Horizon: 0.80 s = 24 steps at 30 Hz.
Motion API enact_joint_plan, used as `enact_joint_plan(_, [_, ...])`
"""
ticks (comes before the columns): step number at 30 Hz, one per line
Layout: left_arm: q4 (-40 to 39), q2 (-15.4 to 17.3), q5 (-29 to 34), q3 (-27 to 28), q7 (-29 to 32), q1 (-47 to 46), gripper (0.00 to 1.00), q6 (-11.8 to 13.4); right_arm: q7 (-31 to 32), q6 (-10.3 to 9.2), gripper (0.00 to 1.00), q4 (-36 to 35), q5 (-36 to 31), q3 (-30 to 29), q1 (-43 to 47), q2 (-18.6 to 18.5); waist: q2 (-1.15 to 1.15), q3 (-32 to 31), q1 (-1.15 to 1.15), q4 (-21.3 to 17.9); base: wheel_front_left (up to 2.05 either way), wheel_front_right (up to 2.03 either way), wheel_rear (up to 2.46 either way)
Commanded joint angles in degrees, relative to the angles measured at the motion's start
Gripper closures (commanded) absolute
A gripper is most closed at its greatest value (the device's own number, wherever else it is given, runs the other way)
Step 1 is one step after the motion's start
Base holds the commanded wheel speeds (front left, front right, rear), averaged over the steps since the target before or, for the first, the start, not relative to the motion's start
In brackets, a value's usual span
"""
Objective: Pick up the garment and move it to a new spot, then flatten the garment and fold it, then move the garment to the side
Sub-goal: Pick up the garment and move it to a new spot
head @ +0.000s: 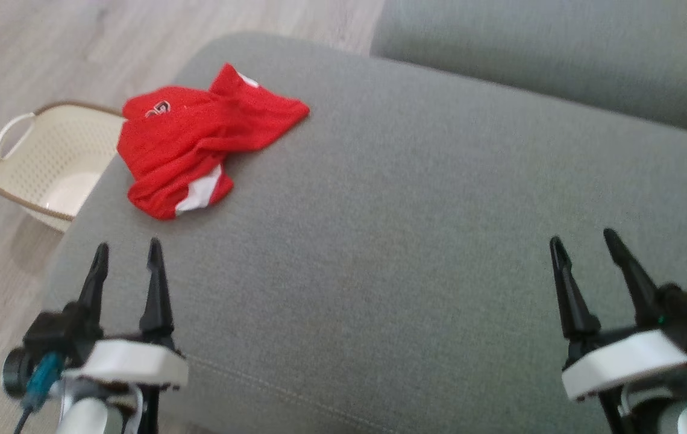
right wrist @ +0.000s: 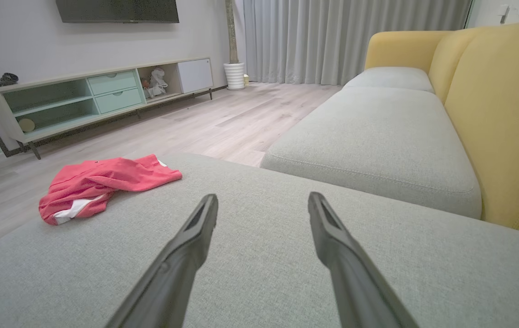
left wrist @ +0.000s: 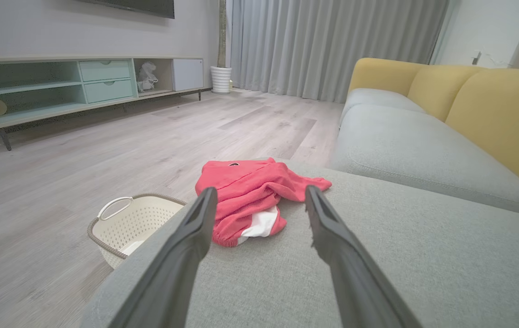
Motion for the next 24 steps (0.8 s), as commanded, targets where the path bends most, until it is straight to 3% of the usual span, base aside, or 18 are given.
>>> enact_joint_plan(1, [-1.04, 0.11, 0.02, 2.59, -0.67, -5.21, 0.00, -0.66, 0.56, 0.37, 0.00, -3.02, -0.81, 1.35, -4.25, -0.35, 0.00, 3.09, 0.00, -0.88, 0.00, 0.00, 0.00])
enact_joint_plan(6, [4.01, -1.93, 0.00, 5.99, -0.81, -13.37, 0.00, -4.30, 3.48, 0.37, 0.00, -6.19, -2.69, 1.88, -7.90, -1.43, 0.00, 11.56, 0.00, -2.82, 0.00, 0.00, 0.00])
enact_joint_plan(15, [19.39, -4.34, 2.44, 17.12, -0.83, -28.87, 0.00, -14.03, 7.24, 0.37, 0.00, -10.95, -4.12, 0.67, -13.83, -4.76, 0.00, 25.02, 0.00, -6.36, 0.00, 0.00, 0.00])
enact_joint_plan(20, [28.64, -3.99, 3.25, 21.28, -0.83, -35.01, 0.00, -16.47, 7.91, 0.37, 0.00, -11.83, -4.05, 0.52, -15.46, -5.72, 0.00, 27.97, 0.00, -7.53, 0.00, 0.00, 0.00])
enact_joint_plan(24, [38.67, -1.86, 4.17, 22.57, -0.84, -39.44, 0.00, -18.10, 8.00, 0.37, 0.00, -12.00, -3.76, 0.99, -16.58, -6.10, 0.00, 29.26, 0.00, -8.88, 0.00, 0.00, 0.00])
